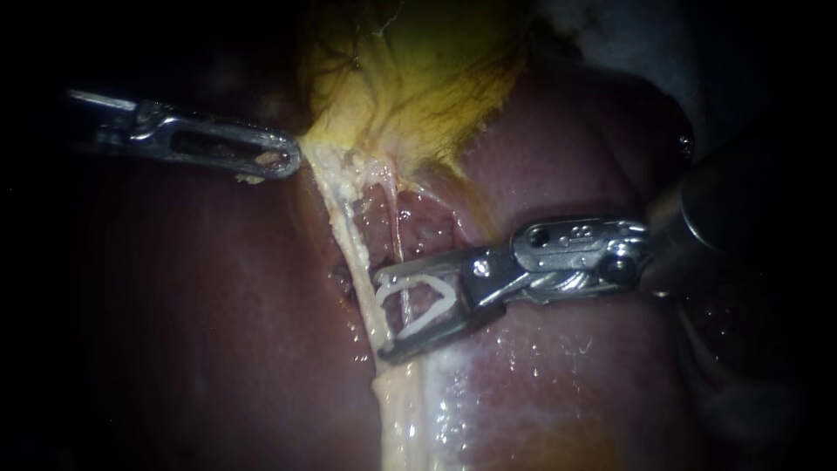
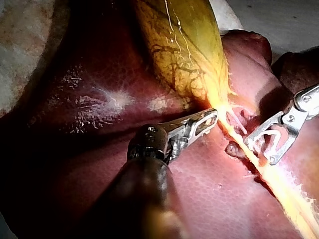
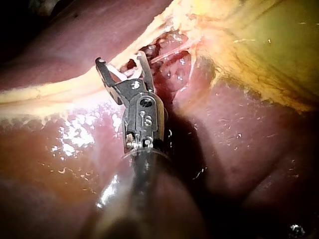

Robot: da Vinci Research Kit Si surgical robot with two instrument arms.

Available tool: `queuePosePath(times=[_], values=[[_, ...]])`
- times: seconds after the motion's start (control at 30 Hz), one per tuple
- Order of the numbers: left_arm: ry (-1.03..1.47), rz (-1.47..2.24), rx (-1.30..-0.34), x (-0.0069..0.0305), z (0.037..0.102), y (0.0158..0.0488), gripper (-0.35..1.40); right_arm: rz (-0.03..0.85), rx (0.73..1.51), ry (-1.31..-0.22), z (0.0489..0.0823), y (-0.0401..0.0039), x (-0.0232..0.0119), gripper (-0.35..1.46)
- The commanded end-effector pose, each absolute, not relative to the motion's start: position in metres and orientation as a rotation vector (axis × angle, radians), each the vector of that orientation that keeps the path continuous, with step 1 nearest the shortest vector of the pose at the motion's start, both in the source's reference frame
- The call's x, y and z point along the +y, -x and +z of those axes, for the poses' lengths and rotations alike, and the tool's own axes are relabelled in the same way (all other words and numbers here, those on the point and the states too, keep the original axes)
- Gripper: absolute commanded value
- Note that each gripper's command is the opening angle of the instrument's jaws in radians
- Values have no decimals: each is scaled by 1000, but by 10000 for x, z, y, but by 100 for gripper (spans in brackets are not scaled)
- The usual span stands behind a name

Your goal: Clipping first clip left tube

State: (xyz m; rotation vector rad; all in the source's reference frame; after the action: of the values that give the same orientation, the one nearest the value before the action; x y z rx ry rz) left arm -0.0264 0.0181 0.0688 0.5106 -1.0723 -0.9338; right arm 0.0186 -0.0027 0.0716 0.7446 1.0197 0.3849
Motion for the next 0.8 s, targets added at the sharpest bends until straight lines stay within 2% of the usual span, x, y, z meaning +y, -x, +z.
queuePosePath(times=[0.03, 0.3, 0.5, 0.8], values=[[-510, -934, -1072, 181, 688, 264, -35, 388, 1017, -747, 721, -185, -28, 55], [-510, -934, -1072, 181, 688, 264, -35, 421, 1004, -755, 756, -184, -33, 55], [-510, -934, -1072, 181, 688, 264, -35, 431, 1011, -761, 768, -192, -33, 55], [-510, -934, -1072, 181, 688, 265, -35, 406, 1123, -951, 775, -215, -35, 54]])
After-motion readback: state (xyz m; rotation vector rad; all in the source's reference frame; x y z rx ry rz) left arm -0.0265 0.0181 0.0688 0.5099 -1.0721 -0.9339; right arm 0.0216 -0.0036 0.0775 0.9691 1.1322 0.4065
